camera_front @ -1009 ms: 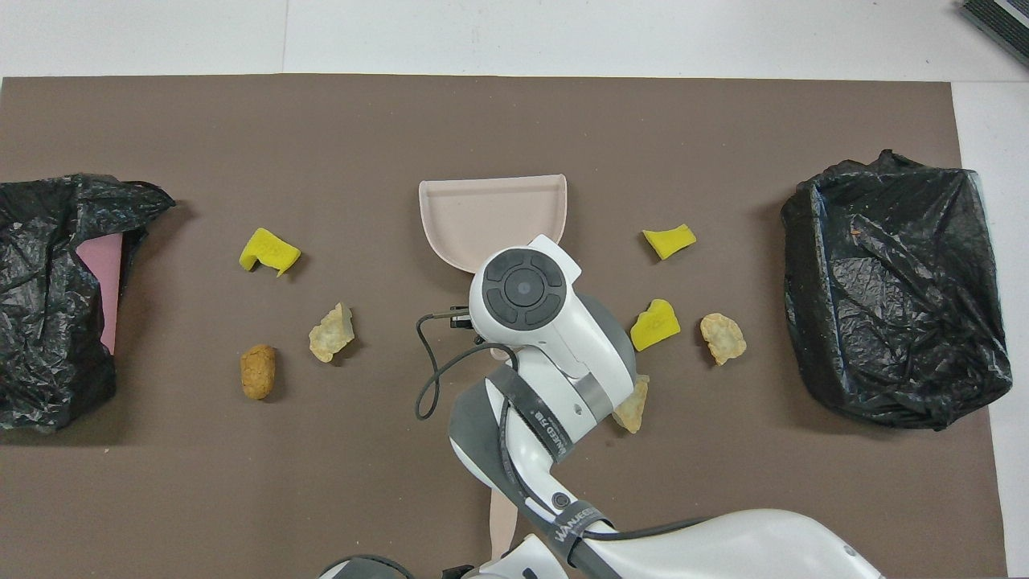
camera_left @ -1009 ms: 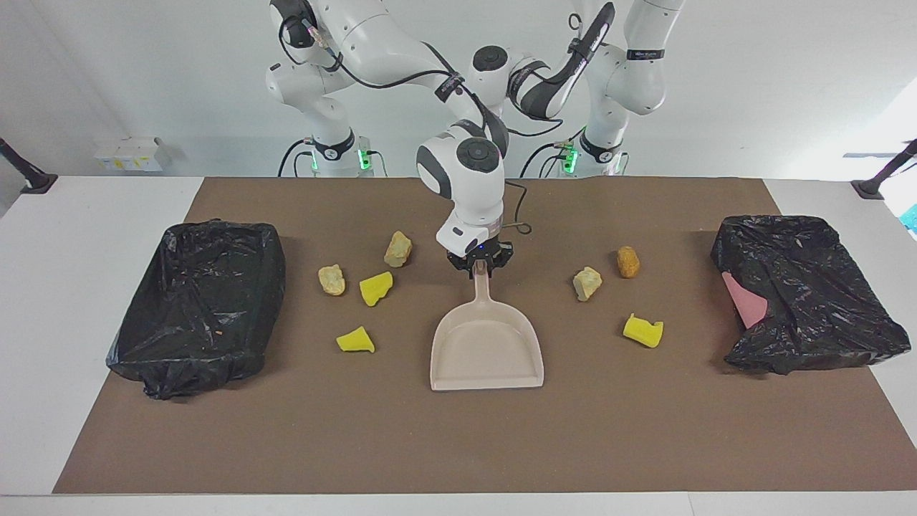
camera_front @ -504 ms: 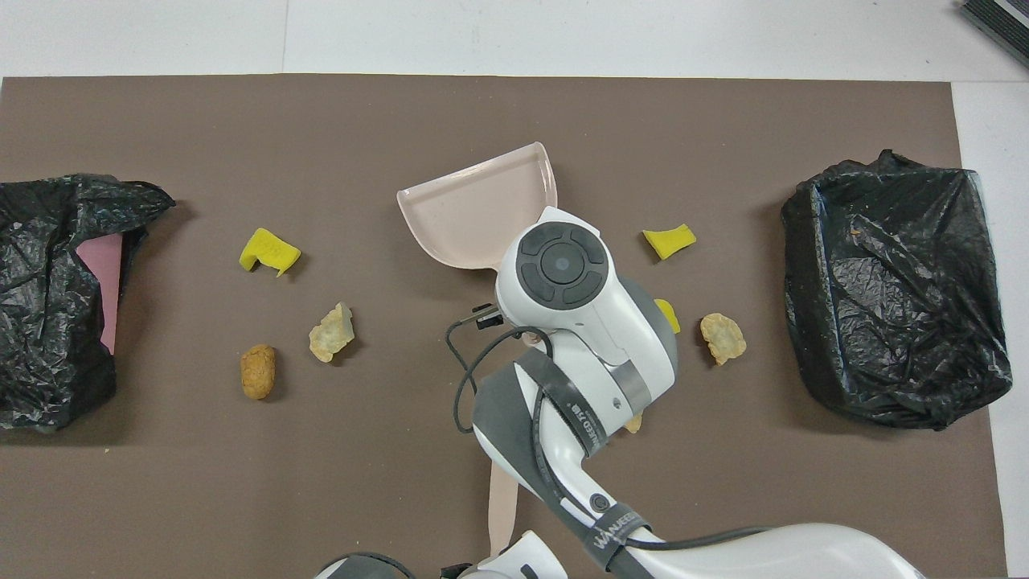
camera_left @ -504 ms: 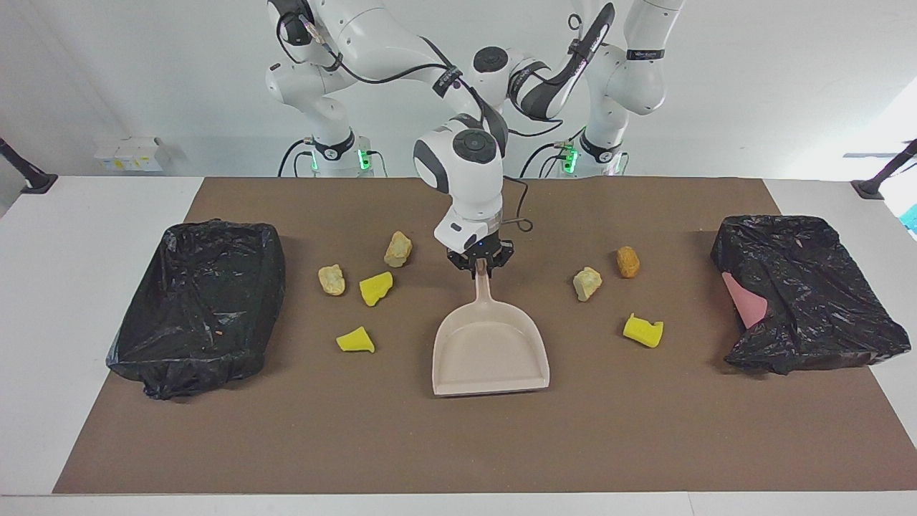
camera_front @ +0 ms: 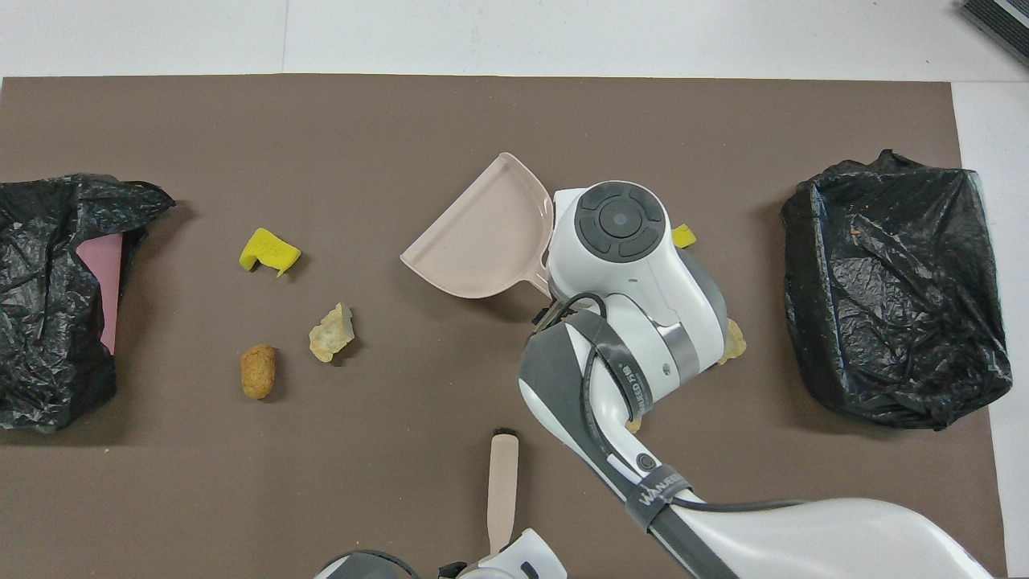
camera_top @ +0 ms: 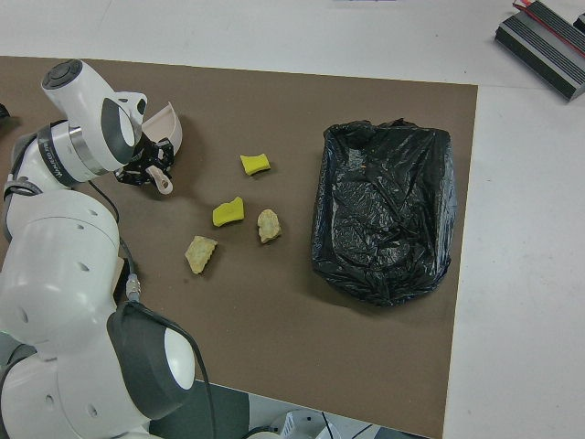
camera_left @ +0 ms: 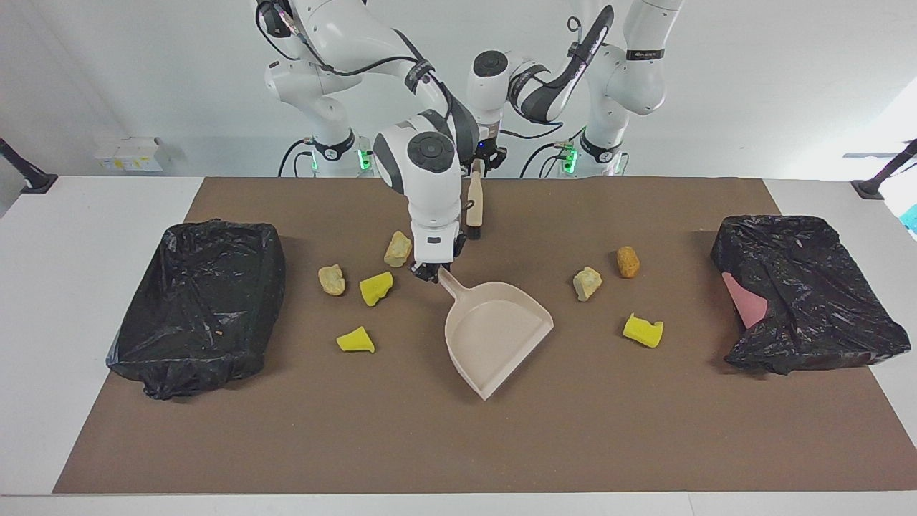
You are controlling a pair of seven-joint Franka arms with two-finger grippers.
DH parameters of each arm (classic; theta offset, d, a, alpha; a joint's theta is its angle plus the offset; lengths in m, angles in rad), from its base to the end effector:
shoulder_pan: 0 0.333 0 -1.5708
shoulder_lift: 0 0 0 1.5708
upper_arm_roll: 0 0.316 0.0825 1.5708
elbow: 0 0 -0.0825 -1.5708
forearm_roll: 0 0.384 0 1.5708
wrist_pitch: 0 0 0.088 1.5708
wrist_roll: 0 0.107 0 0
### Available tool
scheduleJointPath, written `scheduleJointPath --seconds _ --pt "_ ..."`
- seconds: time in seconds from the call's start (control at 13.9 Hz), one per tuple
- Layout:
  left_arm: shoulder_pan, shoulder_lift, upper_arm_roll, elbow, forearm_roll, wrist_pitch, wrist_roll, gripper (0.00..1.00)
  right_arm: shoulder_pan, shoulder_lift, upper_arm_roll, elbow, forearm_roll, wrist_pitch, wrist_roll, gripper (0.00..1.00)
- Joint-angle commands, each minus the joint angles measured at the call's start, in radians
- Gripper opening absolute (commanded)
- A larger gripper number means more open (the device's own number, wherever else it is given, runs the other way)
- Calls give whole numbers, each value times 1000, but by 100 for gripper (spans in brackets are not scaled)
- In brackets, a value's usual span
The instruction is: Sweep and dump trash in bin
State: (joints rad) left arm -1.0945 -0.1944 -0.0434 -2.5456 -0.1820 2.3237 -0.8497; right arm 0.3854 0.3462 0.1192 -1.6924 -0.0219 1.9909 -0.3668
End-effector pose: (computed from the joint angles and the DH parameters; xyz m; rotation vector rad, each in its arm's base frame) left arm 0.1803 -0.3971 0.3382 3.0820 -0.2484 -0.1819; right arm 0.5707 0.3057 0.3930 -2.8292 -1.3228 0.0726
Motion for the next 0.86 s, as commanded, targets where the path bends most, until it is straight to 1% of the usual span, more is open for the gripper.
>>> scheduleJointPath --seconds 0.0,0.14,0.22,0.36,0.43,0.58,0.79 --pt "-13 -5 11 -12 -16 6 -11 0 -28 -7 5 -1 -7 -20 -185 0" --pt "-12 -17 16 -2 -17 -27 -9 0 -34 -6 3 -1 -62 -23 -271 0" --pt "7 -29 22 20 -17 -71 -11 0 -42 -6 5 -3 -73 -29 -317 0" --pt "74 -34 22 71 -16 -183 -6 0 -42 -7 3 -3 -75 -47 -379 0" --pt "102 -36 23 85 -16 -207 -5 0 -42 -9 2 -3 -82 -52 -394 0" --pt "188 -54 23 97 -11 -214 -5 0 -45 -9 3 -3 -108 -64 -425 0" --pt "338 -43 23 155 33 -285 -5 0 -45 -9 2 -3 -110 -66 -449 0"
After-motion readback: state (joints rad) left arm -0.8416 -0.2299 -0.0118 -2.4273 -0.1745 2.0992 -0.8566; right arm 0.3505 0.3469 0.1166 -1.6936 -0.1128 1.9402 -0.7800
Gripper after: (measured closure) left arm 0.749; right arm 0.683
